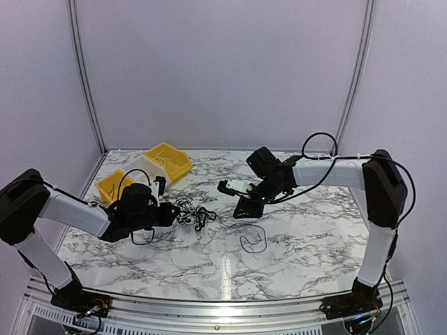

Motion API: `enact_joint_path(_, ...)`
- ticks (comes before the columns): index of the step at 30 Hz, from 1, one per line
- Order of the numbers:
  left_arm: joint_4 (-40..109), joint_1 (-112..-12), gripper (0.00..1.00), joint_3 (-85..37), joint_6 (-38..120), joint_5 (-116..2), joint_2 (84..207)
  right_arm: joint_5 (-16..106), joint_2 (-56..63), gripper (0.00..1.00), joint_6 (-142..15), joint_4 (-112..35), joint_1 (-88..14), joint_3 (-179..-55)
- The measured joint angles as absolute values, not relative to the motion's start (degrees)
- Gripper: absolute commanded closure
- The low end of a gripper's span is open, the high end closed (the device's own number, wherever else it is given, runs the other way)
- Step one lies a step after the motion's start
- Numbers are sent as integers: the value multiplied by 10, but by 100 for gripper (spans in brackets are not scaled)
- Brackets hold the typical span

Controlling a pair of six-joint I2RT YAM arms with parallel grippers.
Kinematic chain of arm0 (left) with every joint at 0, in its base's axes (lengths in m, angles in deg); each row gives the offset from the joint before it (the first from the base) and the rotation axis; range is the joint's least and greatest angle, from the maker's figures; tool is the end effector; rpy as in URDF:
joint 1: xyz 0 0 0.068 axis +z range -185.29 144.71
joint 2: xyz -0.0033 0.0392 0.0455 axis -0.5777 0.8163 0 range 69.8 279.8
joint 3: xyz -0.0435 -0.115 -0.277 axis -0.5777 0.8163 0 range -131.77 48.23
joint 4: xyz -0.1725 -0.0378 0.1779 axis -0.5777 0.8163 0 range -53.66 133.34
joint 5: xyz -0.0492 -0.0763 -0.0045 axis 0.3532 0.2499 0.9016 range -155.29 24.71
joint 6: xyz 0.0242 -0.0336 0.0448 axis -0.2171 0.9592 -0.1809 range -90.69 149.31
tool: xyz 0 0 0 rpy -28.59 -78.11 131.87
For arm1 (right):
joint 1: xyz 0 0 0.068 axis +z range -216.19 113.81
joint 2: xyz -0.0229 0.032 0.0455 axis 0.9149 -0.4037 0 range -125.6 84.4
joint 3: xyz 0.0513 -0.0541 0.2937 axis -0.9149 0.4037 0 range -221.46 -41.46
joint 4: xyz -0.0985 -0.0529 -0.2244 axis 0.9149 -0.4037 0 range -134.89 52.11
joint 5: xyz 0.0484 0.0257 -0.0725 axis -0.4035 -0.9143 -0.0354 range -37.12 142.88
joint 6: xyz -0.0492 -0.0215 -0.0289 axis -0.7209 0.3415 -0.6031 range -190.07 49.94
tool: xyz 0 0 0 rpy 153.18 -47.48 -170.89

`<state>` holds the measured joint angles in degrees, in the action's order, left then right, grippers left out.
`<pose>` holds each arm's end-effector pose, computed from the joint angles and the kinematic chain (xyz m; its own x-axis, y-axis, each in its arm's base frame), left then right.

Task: Untangle the cables

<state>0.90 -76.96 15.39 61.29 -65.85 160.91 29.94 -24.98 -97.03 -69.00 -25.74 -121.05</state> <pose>0.2317 -0.2055 0.1951 -0.5945 -0.1799 -0.7837 0.4046 0.7753 -0.4849 0.2980 0.2774 0.2266 -0.2563 -0.7672 -0.5879 -0.9626 0.2580 0.0829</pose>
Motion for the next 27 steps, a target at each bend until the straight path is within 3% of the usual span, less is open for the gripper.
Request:
enact_joint_path(5,15,-756,100,197,613,-667,1603,320,-237,52,-985,-719,-275,-1174)
enact_joint_path(11,2,-764,100,200,612,-642,1604,325,-223,42,-1009,-741,-269,-1205)
enact_joint_path(17,-30,-790,100,201,603,-602,1604,328,-223,40,-1021,-741,-231,-1270)
enact_joint_path(24,-84,-812,100,210,599,-573,1604,310,-313,41,-1015,-738,-177,-1377)
enact_joint_path(27,-97,-815,100,215,599,-567,1604,300,-336,49,-1012,-743,-171,-1382)
